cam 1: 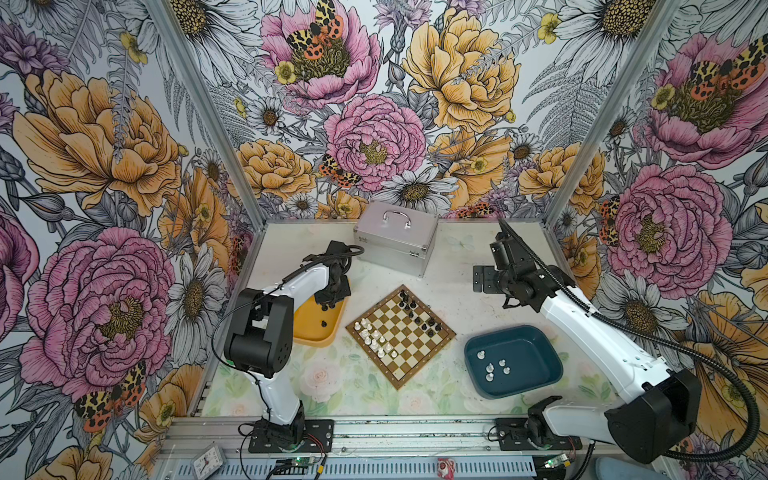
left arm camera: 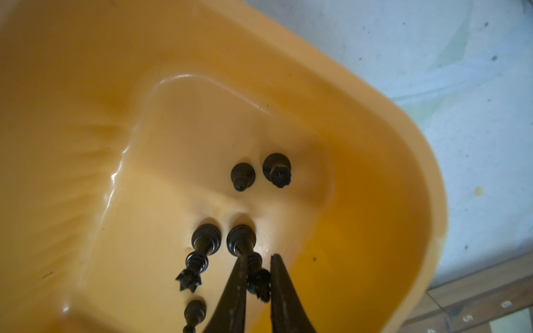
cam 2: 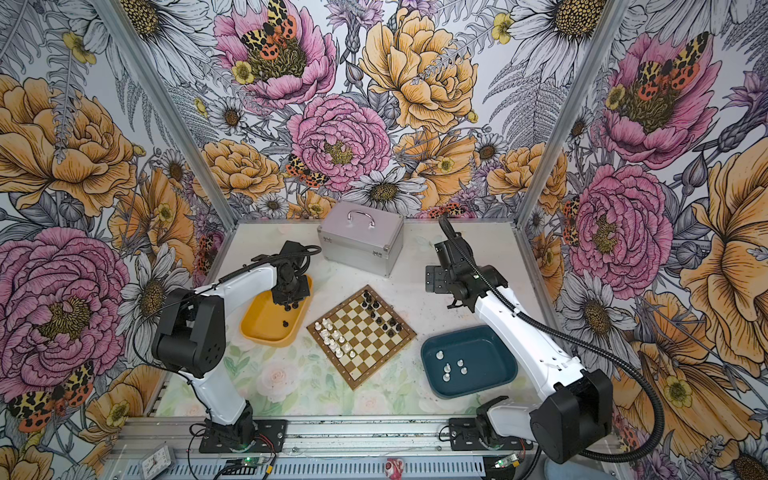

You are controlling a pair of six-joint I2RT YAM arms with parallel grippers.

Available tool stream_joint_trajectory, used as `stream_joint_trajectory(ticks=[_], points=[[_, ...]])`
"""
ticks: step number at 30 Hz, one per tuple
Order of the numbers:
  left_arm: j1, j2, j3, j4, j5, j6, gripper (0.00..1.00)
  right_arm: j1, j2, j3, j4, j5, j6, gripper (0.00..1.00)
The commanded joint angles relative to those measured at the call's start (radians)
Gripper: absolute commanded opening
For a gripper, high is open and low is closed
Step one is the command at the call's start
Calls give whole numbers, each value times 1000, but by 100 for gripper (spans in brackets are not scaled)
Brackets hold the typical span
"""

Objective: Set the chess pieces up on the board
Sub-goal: 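Lower the left gripper and grasp a black piece in the yellow tray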

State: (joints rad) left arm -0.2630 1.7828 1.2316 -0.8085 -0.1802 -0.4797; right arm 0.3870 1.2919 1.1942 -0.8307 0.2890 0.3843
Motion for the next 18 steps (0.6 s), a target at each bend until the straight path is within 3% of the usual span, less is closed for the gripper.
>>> stream_joint_trajectory(ticks=[1,18], points=[[9,-18,8,-10,18,4,15,7,-13,24,-8,26,-8,100],[0,-97,49,-11,21,13,14,7,-22,42,-22,44,2,99]])
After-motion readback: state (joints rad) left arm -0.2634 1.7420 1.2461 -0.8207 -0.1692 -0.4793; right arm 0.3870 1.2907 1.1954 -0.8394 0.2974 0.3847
